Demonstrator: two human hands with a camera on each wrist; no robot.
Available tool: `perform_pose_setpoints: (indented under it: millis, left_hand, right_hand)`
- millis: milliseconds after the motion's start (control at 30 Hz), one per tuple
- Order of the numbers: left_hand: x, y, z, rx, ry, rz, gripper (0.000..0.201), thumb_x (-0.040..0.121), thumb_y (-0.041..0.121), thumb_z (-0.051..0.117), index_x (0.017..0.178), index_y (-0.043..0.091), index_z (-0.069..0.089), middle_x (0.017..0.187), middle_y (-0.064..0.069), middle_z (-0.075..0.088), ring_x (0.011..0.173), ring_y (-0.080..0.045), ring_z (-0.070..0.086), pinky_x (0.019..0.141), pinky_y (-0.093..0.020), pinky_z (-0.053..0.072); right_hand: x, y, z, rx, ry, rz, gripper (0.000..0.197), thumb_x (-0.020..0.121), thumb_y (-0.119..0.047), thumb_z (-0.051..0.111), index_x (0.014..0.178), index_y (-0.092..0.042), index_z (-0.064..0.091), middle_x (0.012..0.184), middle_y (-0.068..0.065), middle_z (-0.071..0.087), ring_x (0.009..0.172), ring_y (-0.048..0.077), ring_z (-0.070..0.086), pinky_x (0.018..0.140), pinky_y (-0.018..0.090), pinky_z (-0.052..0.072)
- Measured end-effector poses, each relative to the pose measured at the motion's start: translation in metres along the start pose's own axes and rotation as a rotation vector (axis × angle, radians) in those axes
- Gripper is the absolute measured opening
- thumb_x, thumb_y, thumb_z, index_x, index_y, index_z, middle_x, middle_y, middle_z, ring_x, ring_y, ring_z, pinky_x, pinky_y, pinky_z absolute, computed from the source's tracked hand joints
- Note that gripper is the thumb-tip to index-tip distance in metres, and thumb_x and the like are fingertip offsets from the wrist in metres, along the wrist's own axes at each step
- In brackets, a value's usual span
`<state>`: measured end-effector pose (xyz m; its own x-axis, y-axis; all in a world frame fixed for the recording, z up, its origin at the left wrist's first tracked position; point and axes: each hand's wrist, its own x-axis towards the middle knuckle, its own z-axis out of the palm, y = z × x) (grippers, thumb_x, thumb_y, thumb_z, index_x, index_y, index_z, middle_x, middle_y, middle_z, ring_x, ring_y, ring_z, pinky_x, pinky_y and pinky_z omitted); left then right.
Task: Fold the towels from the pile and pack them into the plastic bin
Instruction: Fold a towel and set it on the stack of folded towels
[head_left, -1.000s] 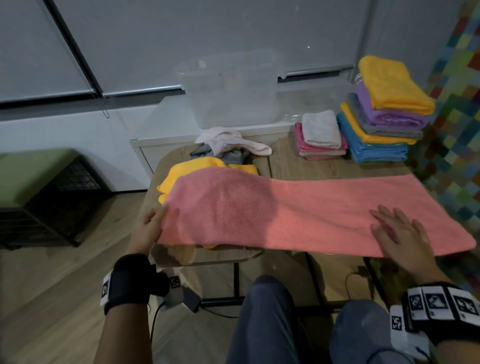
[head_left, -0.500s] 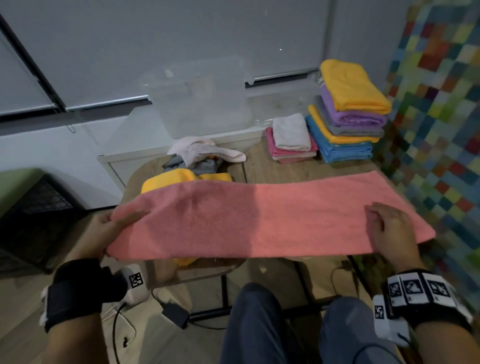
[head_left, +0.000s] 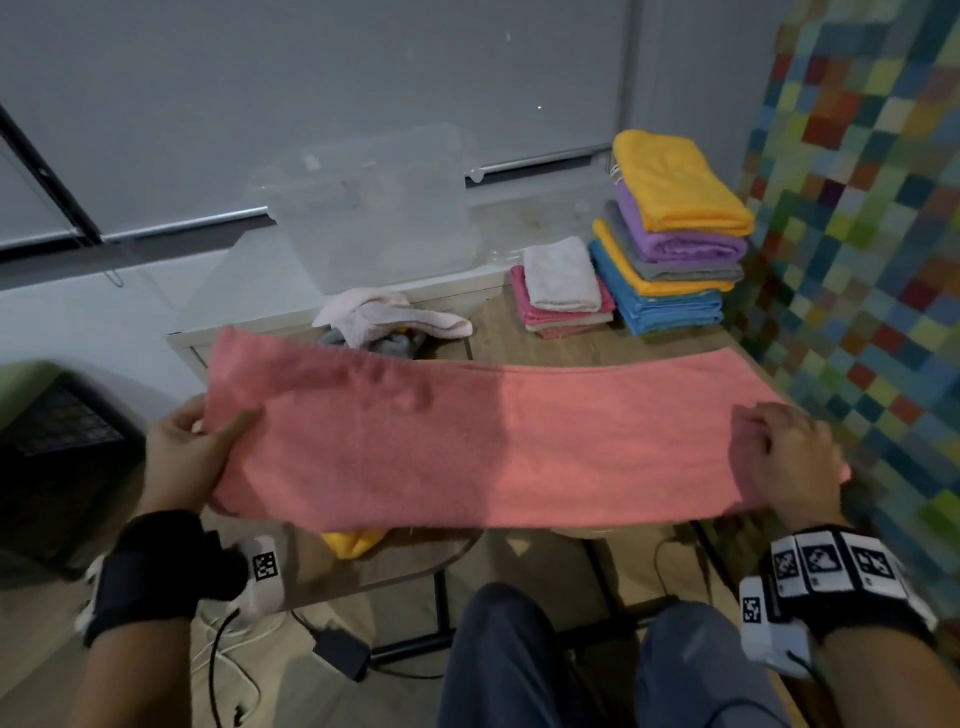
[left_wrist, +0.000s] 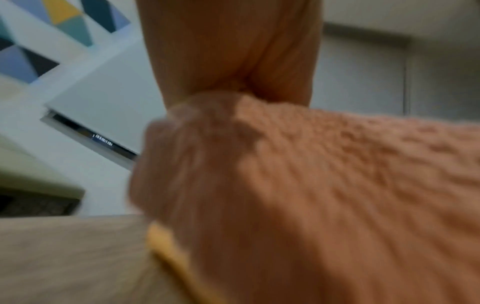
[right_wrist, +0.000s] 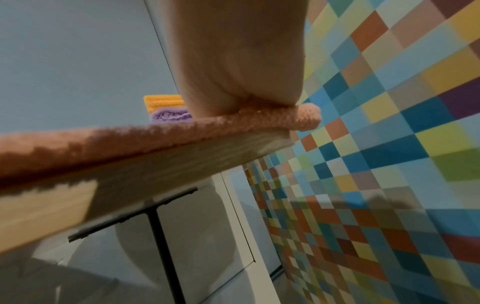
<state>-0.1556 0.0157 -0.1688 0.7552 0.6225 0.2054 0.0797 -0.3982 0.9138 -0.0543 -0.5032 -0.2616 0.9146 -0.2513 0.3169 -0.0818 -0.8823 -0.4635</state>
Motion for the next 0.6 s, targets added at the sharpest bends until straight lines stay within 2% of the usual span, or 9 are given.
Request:
perform_pose_setpoints:
  millis: [67,167,233,300,367,433,533,600]
  left_hand:
    - [0.002,-0.014,0.003,0.123,-0.026,-0.025,0.03,0.08,0.016,0.071,0.107,0.003,0.065,0.097,-0.019,0.066,0.079,-0.02,0.058,0.074,-0.035,0.048]
    - [0.001,-0.027,0.005,0.112,-0.171,-0.122,0.032,0.085,0.02,0.066,0.114,0.009,0.061,0.102,-0.016,0.064,0.086,-0.024,0.059,0.078,-0.036,0.048]
    - [-0.006,-0.034,0.006,0.059,-0.237,-0.196,0.027,0.087,0.018,0.062,0.114,0.01,0.06,0.104,-0.017,0.063,0.087,-0.026,0.058,0.073,-0.034,0.048]
    - [-0.012,-0.039,0.004,0.034,-0.263,-0.226,0.025,0.088,0.012,0.06,0.112,0.007,0.06,0.101,-0.016,0.063,0.081,-0.023,0.057,0.069,-0.029,0.046]
    - [-0.015,-0.033,0.002,0.031,-0.234,-0.236,0.012,0.091,0.014,0.057,0.101,0.01,0.063,0.094,-0.014,0.061,0.073,-0.018,0.054,0.066,-0.027,0.044]
    - [-0.012,-0.027,0.001,0.004,-0.182,-0.261,0.014,0.095,0.019,0.051,0.086,0.016,0.061,0.086,-0.012,0.058,0.068,-0.016,0.05,0.06,-0.024,0.044]
    - [-0.006,-0.024,0.004,0.024,-0.141,-0.314,0.022,0.096,0.021,0.048,0.08,0.01,0.058,0.077,-0.011,0.054,0.06,-0.014,0.052,0.054,-0.021,0.044]
    - [0.001,-0.032,0.006,0.103,-0.113,-0.316,0.024,0.095,0.025,0.051,0.081,0.006,0.058,0.074,-0.014,0.054,0.061,-0.022,0.056,0.059,-0.027,0.047]
  right_hand:
    - [-0.002,0.003,-0.002,0.012,-0.007,0.032,0.025,0.088,-0.005,0.051,0.111,-0.002,0.062,0.125,0.023,0.054,0.111,0.046,0.044,0.095,0.056,0.037]
    - [-0.01,0.007,-0.008,0.018,0.033,0.165,0.027,0.09,-0.005,0.051,0.115,0.0,0.058,0.127,0.027,0.05,0.114,0.047,0.042,0.094,0.055,0.037]
    - [-0.015,0.008,-0.014,0.06,0.053,0.292,0.03,0.091,-0.013,0.055,0.116,0.004,0.054,0.121,0.03,0.051,0.111,0.047,0.046,0.091,0.053,0.04]
    - [-0.016,0.003,-0.022,0.137,0.006,0.462,0.039,0.091,-0.026,0.057,0.111,0.008,0.054,0.111,0.029,0.055,0.107,0.044,0.052,0.088,0.047,0.044]
    - [-0.013,-0.001,-0.031,0.2,-0.035,0.609,0.046,0.09,-0.031,0.06,0.105,0.012,0.056,0.102,0.029,0.057,0.104,0.044,0.056,0.087,0.047,0.045]
    - [-0.007,0.001,-0.036,0.217,-0.024,0.627,0.052,0.088,-0.033,0.064,0.107,0.015,0.054,0.108,0.034,0.057,0.105,0.048,0.056,0.087,0.052,0.045]
    - [0.0,0.008,-0.035,0.214,-0.002,0.581,0.047,0.086,-0.031,0.064,0.104,0.011,0.056,0.11,0.033,0.058,0.102,0.048,0.057,0.085,0.054,0.046]
    - [-0.001,0.009,-0.035,0.233,0.015,0.581,0.044,0.085,-0.03,0.065,0.105,0.008,0.057,0.11,0.031,0.059,0.102,0.046,0.057,0.086,0.054,0.046]
